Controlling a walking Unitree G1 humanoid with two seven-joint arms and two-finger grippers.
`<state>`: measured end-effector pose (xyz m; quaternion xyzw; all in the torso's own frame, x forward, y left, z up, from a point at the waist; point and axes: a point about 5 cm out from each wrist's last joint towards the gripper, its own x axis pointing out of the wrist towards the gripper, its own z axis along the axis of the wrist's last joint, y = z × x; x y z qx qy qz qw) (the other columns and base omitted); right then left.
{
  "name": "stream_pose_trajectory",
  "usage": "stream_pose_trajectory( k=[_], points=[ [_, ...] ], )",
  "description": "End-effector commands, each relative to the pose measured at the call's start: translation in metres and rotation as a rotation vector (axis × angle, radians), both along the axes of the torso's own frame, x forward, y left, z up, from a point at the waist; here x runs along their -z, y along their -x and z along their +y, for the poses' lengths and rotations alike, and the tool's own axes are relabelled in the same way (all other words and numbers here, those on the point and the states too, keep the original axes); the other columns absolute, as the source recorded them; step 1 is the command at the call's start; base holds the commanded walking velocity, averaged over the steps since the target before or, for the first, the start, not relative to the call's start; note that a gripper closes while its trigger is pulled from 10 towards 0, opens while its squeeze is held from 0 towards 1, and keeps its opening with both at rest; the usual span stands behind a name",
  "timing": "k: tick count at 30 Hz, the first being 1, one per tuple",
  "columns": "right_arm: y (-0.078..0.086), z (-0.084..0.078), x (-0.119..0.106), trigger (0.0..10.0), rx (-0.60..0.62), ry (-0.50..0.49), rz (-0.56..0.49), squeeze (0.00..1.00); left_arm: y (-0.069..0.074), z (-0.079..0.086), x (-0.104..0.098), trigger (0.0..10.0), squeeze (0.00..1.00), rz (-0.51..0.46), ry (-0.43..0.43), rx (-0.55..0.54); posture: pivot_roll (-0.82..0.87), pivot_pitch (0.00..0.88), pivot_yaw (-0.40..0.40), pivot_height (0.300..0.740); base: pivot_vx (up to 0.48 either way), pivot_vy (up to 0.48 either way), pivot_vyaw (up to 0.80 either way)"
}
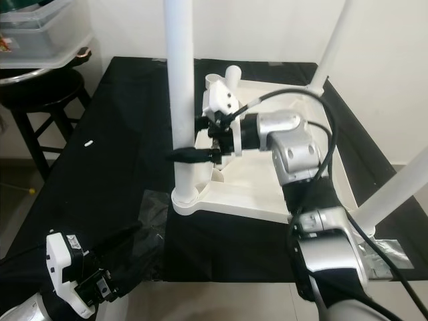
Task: Building children table
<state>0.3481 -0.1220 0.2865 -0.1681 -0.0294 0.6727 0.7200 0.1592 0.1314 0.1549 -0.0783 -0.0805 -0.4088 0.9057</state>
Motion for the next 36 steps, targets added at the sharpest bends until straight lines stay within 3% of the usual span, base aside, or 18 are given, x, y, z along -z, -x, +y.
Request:
stream_pose_trajectory(
  k=[1,2,6,10,16,17,18,19,20,21,22,27,28,31,32,34,35,36],
  points=[
    [0.000,-0.001,-0.002,10.0,-0.024,-0.022,-0.002,0.00,0.002,-0.001,-0.001,10.0,0.00,-0.005,-0.021,0.012,0.15,0.130,-0.059,0.740,0.000,0.000,0.00],
    [-0.001,-0.003,-0.002,0.0,-0.059,-0.015,0.012,0.00,0.003,-0.001,-0.001,10.0,0.00,-0.004,-0.021,0.012,0.15,0.130,-0.060,0.740,0.000,0.000,0.00],
    [0.004,-0.010,0.004,0.0,-0.153,0.011,0.046,0.00,0.003,-0.001,-0.001,10.0,0.00,-0.005,-0.021,0.013,0.15,0.129,-0.056,0.740,0.000,0.000,0.00],
    [0.003,-0.014,0.010,0.0,-0.150,0.017,0.054,0.00,0.002,-0.002,-0.001,10.0,0.00,-0.005,-0.020,0.014,0.14,0.125,-0.053,0.740,0.000,0.000,0.00],
    [0.023,-0.019,0.039,0.0,-0.088,-0.033,0.103,0.00,0.003,-0.003,0.000,10.0,0.00,-0.005,-0.014,0.012,0.13,0.123,-0.073,0.740,0.000,0.000,0.00],
    [0.031,-0.008,0.056,0.0,0.029,-0.068,0.132,0.00,0.004,-0.002,0.000,10.0,0.00,-0.005,-0.012,0.012,0.13,0.123,-0.076,0.740,0.000,0.000,0.00],
    [0.031,-0.008,0.056,0.0,0.029,-0.068,0.132,0.00,0.004,-0.002,0.000,10.0,0.00,-0.005,-0.012,0.012,0.13,0.123,-0.076,0.740,0.000,0.000,0.00],
    [0.032,0.007,0.072,0.0,0.244,-0.137,0.133,0.00,0.004,-0.002,0.000,10.0,0.00,-0.004,-0.012,0.012,0.13,0.122,-0.076,0.740,0.000,0.000,0.00],
    [0.035,0.019,0.095,0.0,0.716,-0.273,0.207,0.00,0.003,-0.001,0.000,10.0,0.00,-0.002,-0.012,0.012,0.11,0.123,-0.065,0.740,0.000,0.000,0.00],
    [0.059,0.021,0.124,0.0,0.997,-0.255,0.293,0.00,0.002,0.000,0.000,10.0,0.00,-0.002,-0.012,0.014,0.12,0.126,-0.061,0.740,0.000,0.000,0.00],
    [0.077,0.020,0.138,0.0,1.158,-0.228,0.346,0.00,0.002,0.000,-0.001,10.0,0.00,-0.002,-0.012,0.016,0.12,0.128,-0.055,0.740,0.000,0.000,0.00],
    [0.083,0.028,0.137,0.0,1.089,-0.194,0.297,0.00,0.000,0.001,0.000,10.0,0.00,-0.005,-0.018,0.018,0.11,0.118,-0.043,0.740,0.000,0.000,0.00],
    [0.061,0.024,0.117,0.0,1.080,-0.241,0.198,0.00,-0.004,0.001,0.001,10.0,0.00,-0.013,-0.022,0.014,0.11,0.105,-0.039,0.740,0.000,0.000,0.00],
    [0.056,0.024,0.110,0.0,1.079,-0.260,0.178,0.00,-0.004,0.001,0.001,10.0,0.00,-0.016,-0.023,0.015,0.11,0.101,-0.042,0.740,0.000,0.000,0.00],
    [0.053,0.026,0.104,10.0,1.061,-0.280,0.168,0.00,-0.005,0.001,0.000,10.0,0.00,-0.018,-0.024,0.015,0.11,0.102,-0.043,0.740,0.000,0.000,0.00],
    [0.053,0.030,0.099,10.0,1.025,-0.288,0.160,0.00,-0.005,0.002,0.000,10.0,0.00,-0.019,-0.024,0.014,0.11,0.103,-0.042,0.740,0.000,0.000,0.00],
    [0.054,0.034,0.093,10.0,0.970,-0.294,0.163,1.00,-0.005,0.002,0.000,10.0,0.00,-0.020,-0.024,0.013,0.11,0.102,-0.041,0.740,0.000,0.000,0.00],
    [0.054,0.034,0.093,10.0,0.970,-0.294,0.163,1.00,-0.005,0.002,0.000,10.0,0.00,-0.020,-0.024,0.013,0.11,0.102,-0.041,0.740,0.000,0.000,0.00]
  ],
)
